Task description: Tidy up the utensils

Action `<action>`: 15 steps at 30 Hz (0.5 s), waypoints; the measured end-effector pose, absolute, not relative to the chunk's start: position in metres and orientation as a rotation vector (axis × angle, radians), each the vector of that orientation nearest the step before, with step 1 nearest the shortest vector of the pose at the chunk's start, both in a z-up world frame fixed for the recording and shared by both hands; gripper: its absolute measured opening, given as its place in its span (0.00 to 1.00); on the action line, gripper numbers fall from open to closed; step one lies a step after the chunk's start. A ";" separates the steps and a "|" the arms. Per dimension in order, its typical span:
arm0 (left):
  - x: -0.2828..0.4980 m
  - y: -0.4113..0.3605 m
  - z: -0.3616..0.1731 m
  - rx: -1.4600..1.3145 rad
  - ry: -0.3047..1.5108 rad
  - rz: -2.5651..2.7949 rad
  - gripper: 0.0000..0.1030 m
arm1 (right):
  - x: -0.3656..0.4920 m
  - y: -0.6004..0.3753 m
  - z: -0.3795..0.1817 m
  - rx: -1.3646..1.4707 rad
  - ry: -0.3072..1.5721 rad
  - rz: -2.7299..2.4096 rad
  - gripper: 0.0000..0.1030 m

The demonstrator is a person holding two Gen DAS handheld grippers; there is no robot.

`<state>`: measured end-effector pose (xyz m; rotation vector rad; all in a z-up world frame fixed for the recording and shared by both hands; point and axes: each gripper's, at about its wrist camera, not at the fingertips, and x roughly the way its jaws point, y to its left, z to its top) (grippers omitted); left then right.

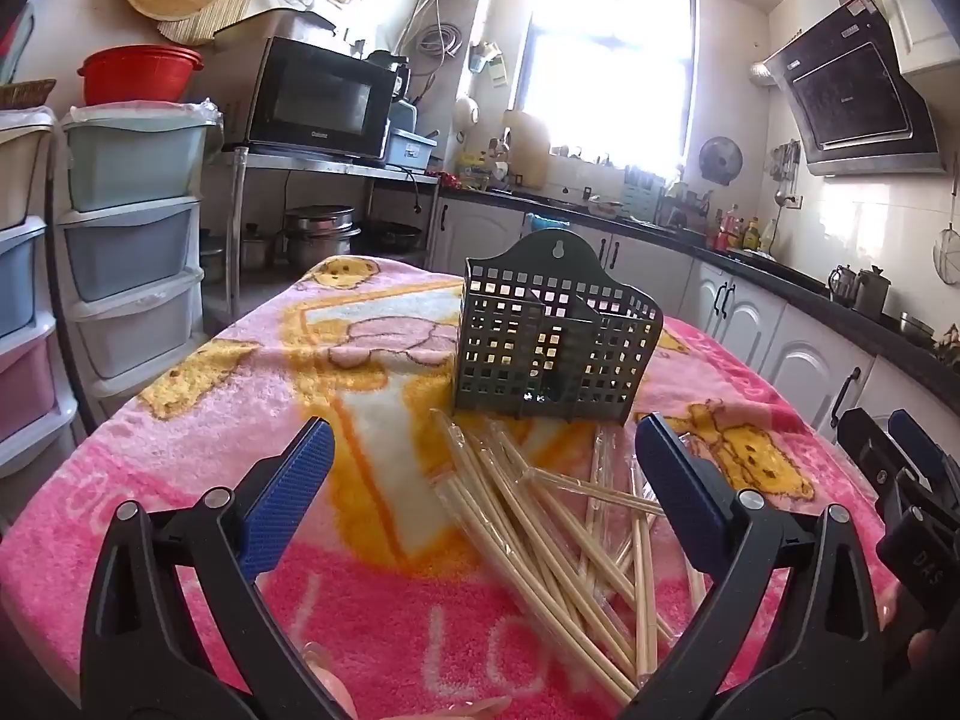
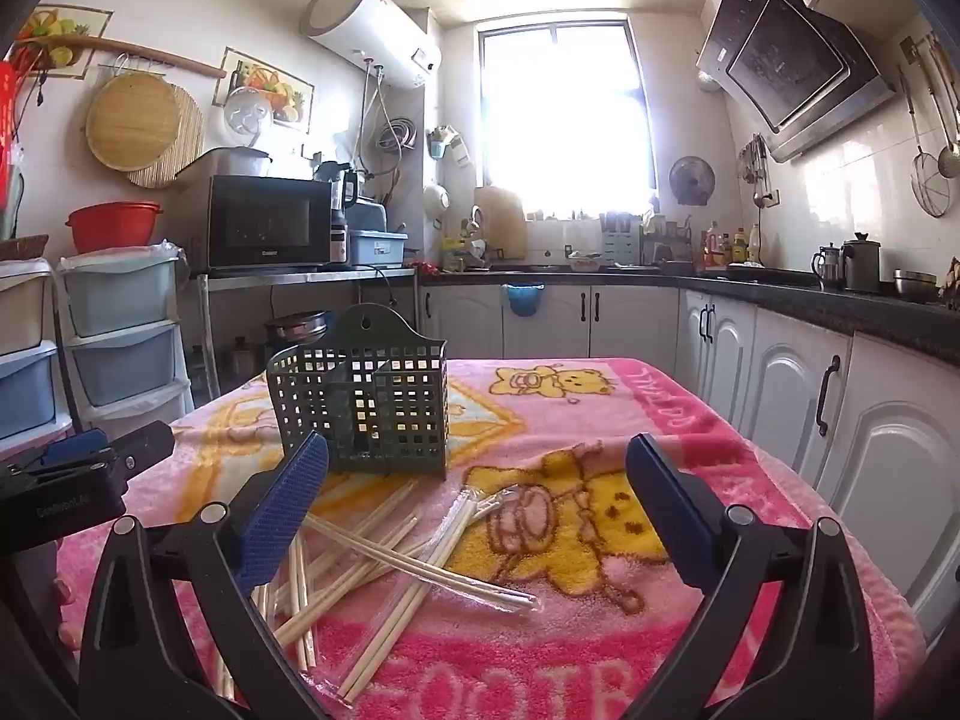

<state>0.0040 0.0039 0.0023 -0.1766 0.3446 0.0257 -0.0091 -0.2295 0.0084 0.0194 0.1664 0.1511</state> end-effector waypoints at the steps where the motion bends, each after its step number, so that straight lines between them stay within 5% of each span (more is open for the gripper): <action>1: 0.003 0.004 0.002 -0.177 0.343 0.024 0.90 | -0.009 -0.233 0.008 0.019 0.166 0.151 0.94; 15: 0.002 0.003 0.004 -0.174 0.342 0.027 0.90 | -0.010 -0.234 0.007 0.020 0.159 0.151 0.94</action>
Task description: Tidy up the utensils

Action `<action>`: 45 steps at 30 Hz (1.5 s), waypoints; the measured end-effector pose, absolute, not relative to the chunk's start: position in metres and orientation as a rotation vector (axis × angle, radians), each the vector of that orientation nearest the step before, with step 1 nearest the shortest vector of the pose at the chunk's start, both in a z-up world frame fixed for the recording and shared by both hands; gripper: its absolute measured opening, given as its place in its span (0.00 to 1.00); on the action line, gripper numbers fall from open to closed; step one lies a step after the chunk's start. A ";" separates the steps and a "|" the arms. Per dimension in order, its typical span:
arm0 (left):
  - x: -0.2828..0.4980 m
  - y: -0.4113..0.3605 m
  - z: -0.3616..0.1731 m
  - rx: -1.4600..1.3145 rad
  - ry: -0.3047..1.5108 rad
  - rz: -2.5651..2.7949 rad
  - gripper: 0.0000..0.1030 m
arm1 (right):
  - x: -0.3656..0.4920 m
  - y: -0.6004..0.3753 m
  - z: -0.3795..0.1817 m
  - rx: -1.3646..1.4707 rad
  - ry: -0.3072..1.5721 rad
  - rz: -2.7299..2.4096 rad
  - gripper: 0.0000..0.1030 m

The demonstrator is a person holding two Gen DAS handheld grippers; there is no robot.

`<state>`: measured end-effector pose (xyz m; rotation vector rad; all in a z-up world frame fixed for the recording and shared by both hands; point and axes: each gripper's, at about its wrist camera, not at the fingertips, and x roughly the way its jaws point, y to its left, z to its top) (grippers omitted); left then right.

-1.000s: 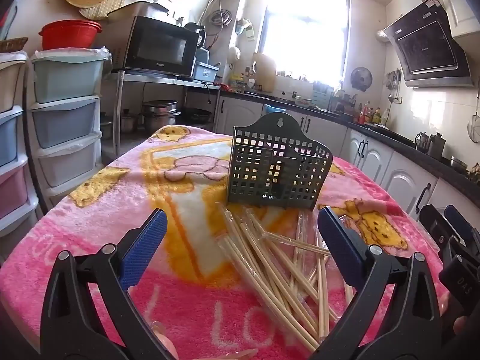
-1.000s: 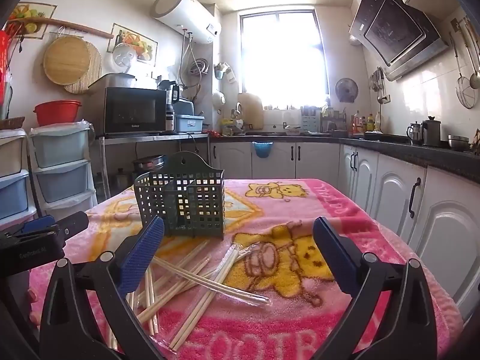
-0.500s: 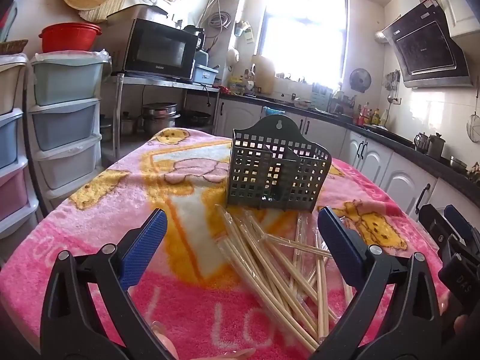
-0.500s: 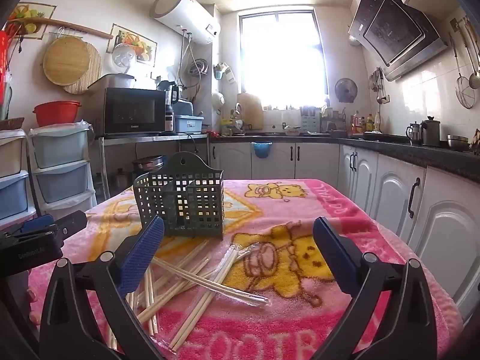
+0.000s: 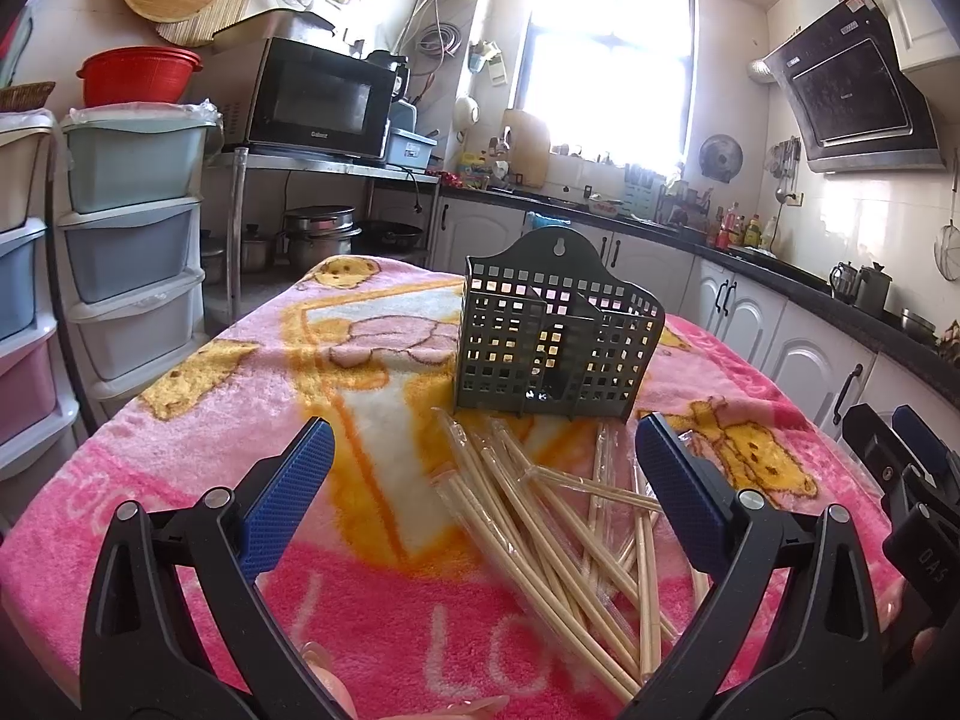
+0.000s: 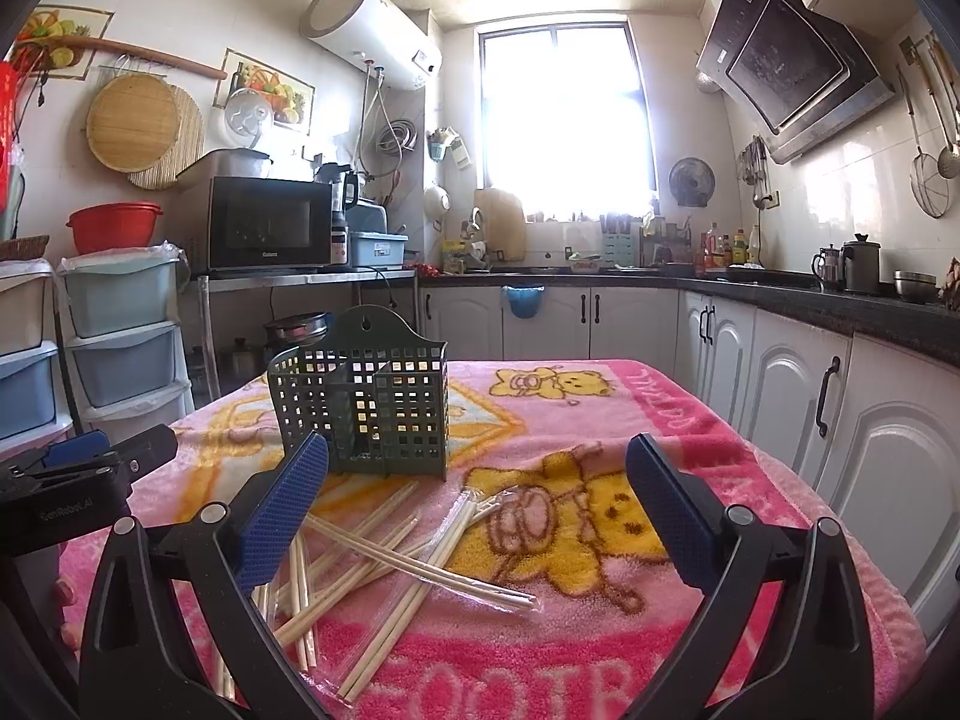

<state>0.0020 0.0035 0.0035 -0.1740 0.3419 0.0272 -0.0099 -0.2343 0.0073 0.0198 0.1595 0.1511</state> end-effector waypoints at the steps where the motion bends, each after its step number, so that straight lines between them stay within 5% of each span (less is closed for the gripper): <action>1: 0.002 0.003 0.003 -0.173 0.341 0.029 0.90 | -0.010 -0.234 0.007 0.021 0.159 0.151 0.94; 45: 0.025 0.048 -0.007 -0.257 0.488 0.091 0.90 | 0.025 -0.193 0.011 -0.148 0.291 0.379 0.94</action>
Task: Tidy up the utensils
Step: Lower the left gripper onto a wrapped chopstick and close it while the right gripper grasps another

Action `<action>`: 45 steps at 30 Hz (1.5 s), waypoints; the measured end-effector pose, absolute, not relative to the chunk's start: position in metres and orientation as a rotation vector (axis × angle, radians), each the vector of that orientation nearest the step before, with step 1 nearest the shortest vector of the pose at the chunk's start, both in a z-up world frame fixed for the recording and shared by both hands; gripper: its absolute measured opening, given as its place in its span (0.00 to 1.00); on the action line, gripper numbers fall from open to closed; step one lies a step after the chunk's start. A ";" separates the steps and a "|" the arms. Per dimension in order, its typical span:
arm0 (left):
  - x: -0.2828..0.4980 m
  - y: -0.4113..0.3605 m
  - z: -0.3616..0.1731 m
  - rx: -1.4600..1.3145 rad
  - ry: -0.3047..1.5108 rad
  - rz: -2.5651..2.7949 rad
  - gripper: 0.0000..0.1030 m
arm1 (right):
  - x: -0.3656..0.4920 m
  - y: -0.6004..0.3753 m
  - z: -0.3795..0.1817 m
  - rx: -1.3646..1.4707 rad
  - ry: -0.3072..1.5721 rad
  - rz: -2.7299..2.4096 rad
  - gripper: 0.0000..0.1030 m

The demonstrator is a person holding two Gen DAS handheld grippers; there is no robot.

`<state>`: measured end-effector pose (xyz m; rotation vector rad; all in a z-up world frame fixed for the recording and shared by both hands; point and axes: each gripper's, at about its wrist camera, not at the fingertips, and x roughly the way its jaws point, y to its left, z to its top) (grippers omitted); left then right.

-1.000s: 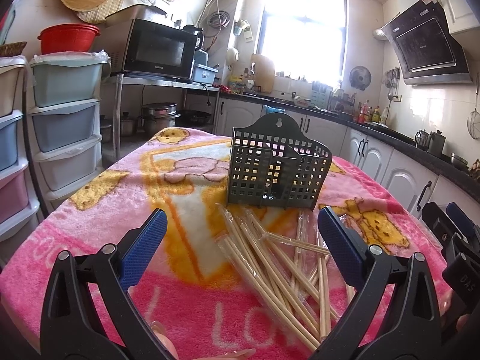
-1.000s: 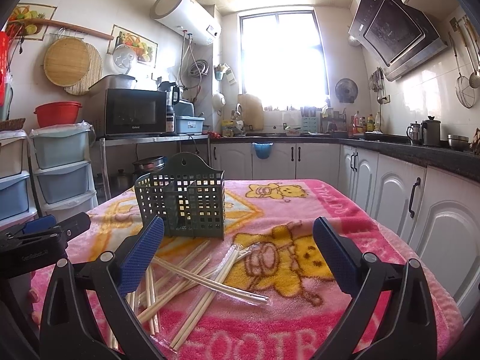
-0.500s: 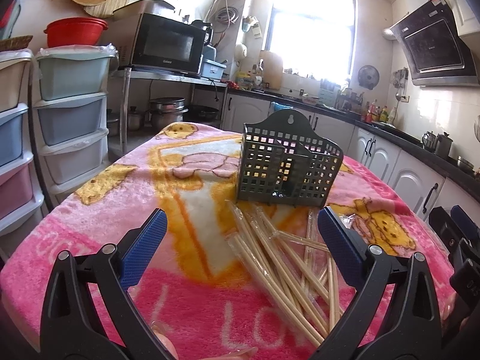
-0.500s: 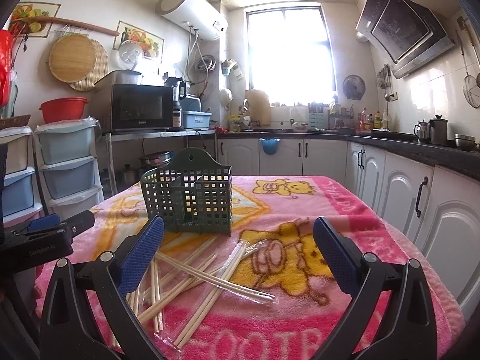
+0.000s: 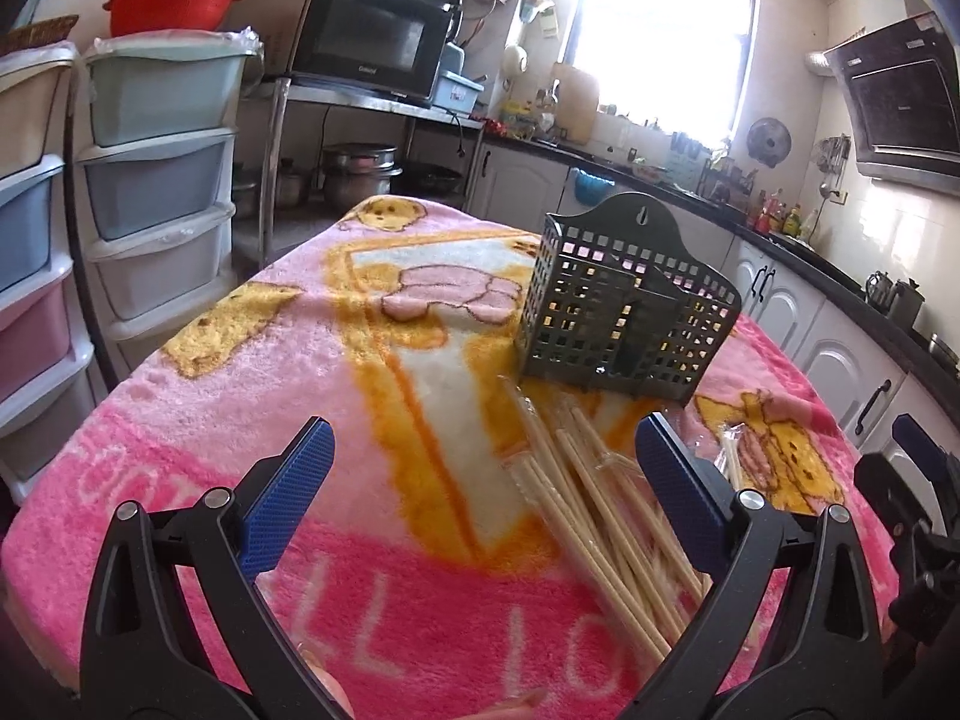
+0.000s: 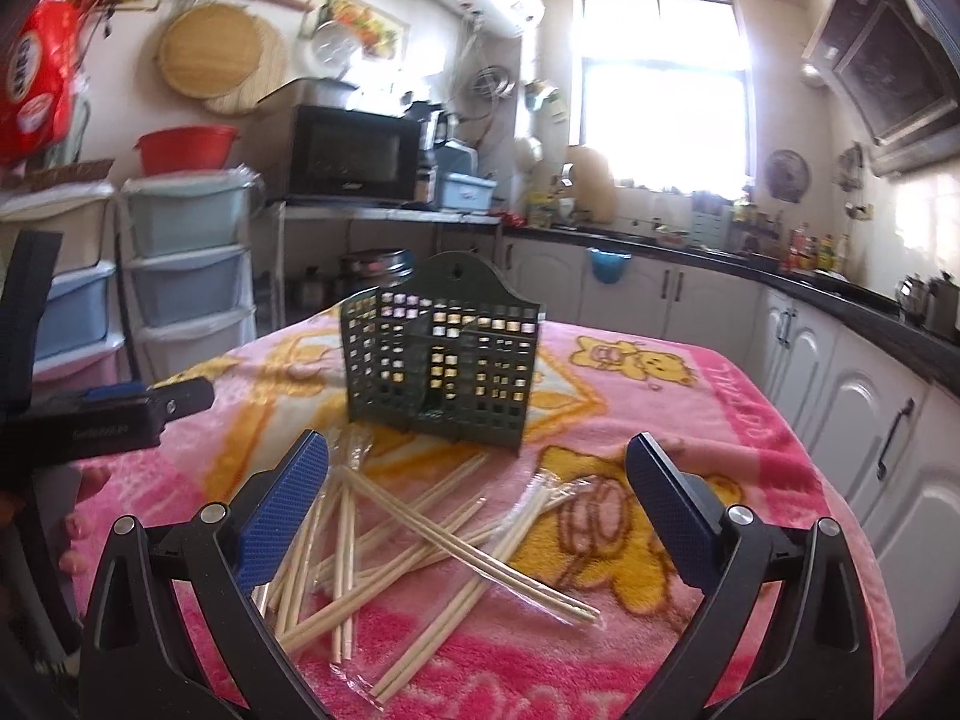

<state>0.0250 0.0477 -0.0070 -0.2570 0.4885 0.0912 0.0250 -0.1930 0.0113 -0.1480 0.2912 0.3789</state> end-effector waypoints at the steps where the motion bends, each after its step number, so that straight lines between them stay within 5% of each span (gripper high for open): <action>1: 0.027 0.050 -0.007 -0.258 0.494 0.089 0.90 | 0.026 -0.191 0.011 -0.156 0.297 0.387 0.94; 16: 0.085 0.057 -0.027 -0.305 0.713 -0.036 0.89 | 0.074 -0.151 0.000 -0.348 0.483 0.531 0.93; 23: 0.102 0.053 -0.044 -0.339 0.808 -0.093 0.63 | 0.093 -0.137 -0.012 -0.451 0.565 0.581 0.74; 45: 0.133 0.056 -0.066 -0.345 0.913 -0.134 0.15 | 0.142 -0.100 -0.047 -0.626 0.785 0.711 0.33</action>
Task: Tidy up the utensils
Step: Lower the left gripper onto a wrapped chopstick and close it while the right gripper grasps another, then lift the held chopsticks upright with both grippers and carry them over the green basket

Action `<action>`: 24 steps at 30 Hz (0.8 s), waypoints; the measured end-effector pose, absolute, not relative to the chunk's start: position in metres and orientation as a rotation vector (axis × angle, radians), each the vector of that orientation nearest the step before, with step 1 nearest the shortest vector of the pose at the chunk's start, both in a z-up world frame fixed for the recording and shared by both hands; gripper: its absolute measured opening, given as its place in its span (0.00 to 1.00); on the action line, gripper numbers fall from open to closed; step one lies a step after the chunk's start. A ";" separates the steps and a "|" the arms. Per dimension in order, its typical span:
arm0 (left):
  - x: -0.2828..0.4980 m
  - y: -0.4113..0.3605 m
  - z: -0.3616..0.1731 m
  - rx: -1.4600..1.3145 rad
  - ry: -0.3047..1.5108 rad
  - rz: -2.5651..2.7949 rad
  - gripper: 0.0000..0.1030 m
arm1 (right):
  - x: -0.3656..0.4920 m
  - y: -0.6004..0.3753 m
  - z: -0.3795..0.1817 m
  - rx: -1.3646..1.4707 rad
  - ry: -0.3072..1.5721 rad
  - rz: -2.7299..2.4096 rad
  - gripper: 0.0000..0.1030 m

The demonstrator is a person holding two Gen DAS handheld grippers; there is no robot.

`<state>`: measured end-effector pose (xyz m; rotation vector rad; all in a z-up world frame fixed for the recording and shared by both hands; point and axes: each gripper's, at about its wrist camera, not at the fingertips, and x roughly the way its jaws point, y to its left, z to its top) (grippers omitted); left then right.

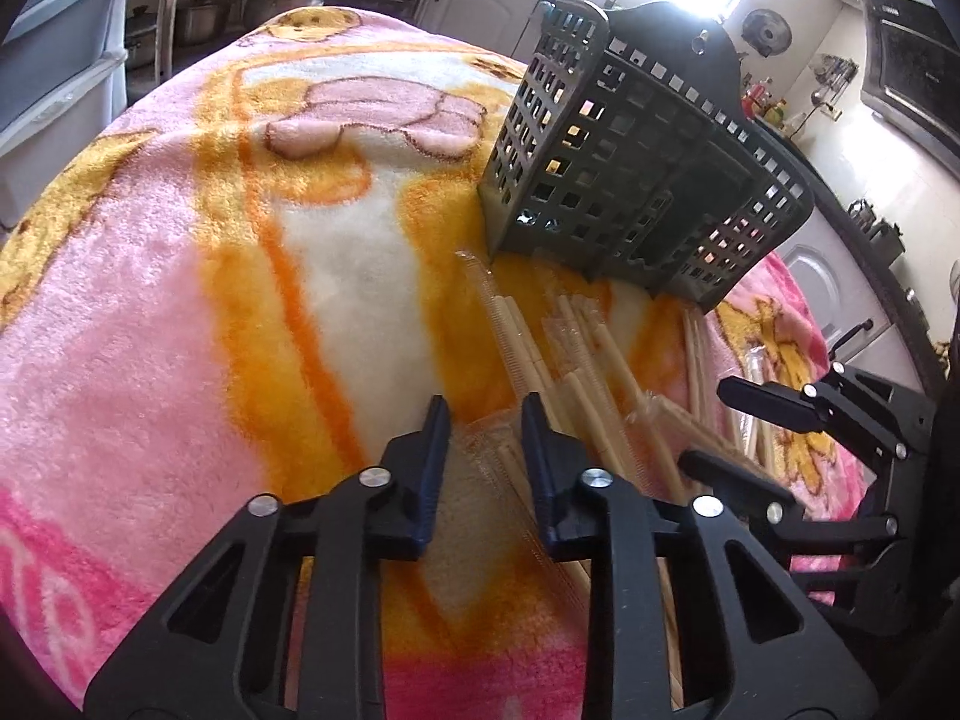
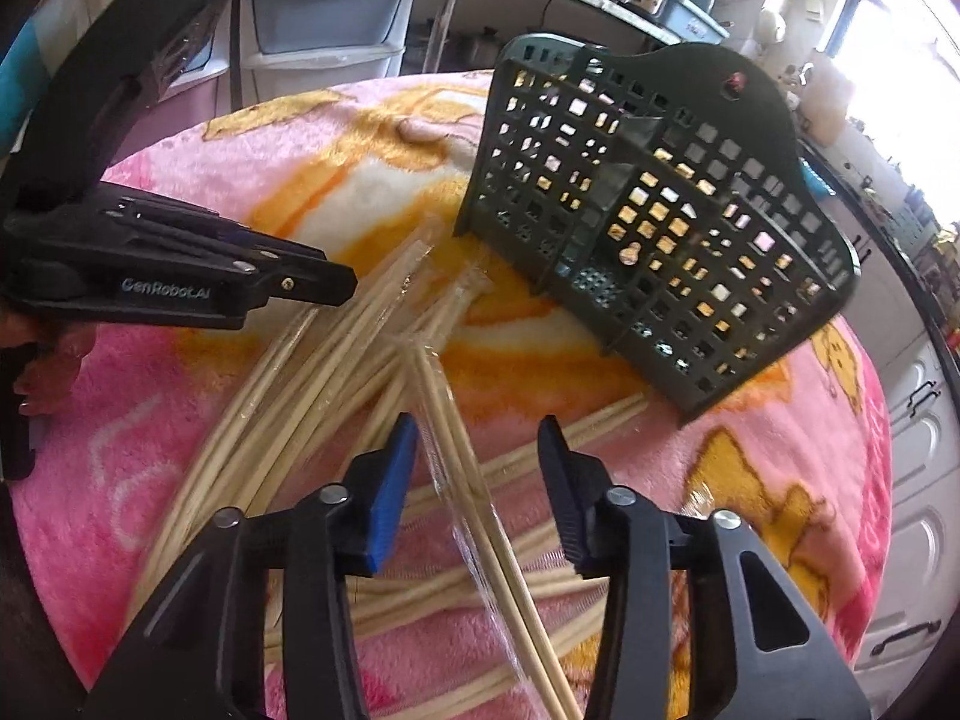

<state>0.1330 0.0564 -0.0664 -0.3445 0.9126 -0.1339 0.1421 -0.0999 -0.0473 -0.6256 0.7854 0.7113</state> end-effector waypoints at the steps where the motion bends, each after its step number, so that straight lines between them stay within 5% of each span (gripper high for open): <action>1: 0.133 0.057 -0.067 -0.341 0.914 -0.132 0.14 | 0.144 -0.099 -0.048 -0.622 0.795 0.721 0.27; 10: 0.130 0.066 -0.070 -0.355 0.896 -0.155 0.05 | 0.153 -0.101 -0.042 -0.570 0.790 0.710 0.07; 24: 0.123 0.063 -0.015 -0.346 0.770 -0.221 0.03 | 0.148 -0.139 0.009 -0.392 0.664 0.690 0.06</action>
